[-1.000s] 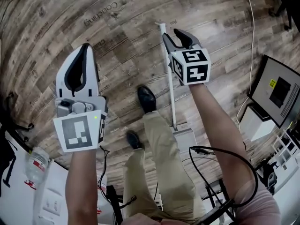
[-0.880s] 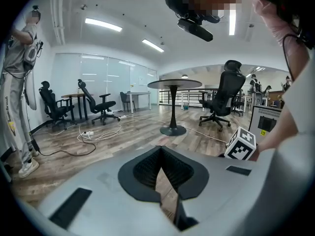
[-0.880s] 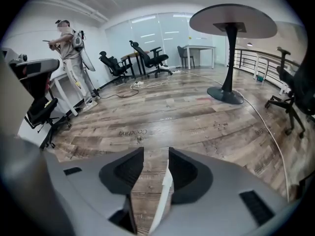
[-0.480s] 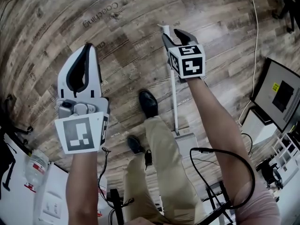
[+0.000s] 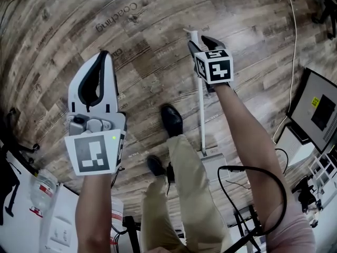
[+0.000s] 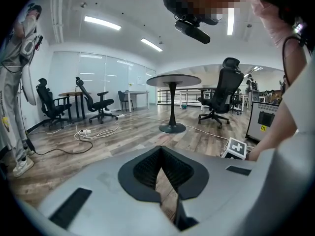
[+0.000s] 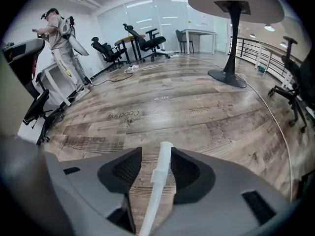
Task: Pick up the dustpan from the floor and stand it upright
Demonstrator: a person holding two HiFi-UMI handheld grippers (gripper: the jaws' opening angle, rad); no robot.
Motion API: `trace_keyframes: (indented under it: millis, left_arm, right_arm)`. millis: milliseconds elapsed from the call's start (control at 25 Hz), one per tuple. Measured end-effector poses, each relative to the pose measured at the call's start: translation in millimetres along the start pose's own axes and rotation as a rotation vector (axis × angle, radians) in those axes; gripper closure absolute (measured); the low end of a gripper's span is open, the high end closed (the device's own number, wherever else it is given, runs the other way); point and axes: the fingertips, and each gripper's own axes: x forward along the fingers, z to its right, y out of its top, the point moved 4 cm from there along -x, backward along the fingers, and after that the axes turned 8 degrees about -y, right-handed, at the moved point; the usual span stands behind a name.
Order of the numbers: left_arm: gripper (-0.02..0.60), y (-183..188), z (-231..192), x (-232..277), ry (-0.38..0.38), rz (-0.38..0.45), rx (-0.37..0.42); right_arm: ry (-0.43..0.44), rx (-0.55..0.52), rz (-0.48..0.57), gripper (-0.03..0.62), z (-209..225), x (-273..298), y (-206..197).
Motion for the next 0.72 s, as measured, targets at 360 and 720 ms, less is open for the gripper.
trace_keyframes:
  millis: [360,720]
  left_arm:
    - [0.572,-23.5,-1.6,13.2,-0.013,-0.029,-0.023]
    - [0.572,-34.2,1.6,20.3,-0.018,-0.028,-0.021]
  right_arm:
    - [-0.012,-0.006,-0.034,0.408,4.0,37.7,-9.8]
    - [-0.003,0.01,-0.076,0.418,8.6,59.3,-10.8]
